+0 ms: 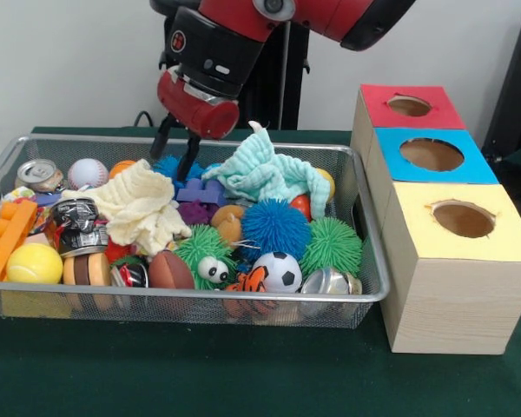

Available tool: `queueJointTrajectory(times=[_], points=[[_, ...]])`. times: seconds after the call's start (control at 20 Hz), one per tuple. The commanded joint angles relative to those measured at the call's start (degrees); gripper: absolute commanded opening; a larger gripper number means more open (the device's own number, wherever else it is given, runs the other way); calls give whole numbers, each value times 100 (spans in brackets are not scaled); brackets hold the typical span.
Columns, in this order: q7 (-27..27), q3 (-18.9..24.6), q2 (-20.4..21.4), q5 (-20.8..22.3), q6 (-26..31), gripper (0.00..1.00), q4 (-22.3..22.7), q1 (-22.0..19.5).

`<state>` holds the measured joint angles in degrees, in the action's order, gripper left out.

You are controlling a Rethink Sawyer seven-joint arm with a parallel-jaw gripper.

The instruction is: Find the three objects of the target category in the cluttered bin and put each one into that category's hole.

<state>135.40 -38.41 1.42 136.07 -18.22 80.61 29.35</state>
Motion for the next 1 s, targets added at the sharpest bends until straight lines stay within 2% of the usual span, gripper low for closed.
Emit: queueJointTrajectory(times=[0.05,0.4,0.55,0.8,1.0], points=[[-1442,1027,32,29,600,100,393,-294],[-1491,1236,173,81,515,100,537,-393],[-1645,1522,483,48,156,100,684,-565],[-1939,2035,921,-12,21,100,946,-910],[-1986,2303,1260,16,123,100,1162,-1005]])
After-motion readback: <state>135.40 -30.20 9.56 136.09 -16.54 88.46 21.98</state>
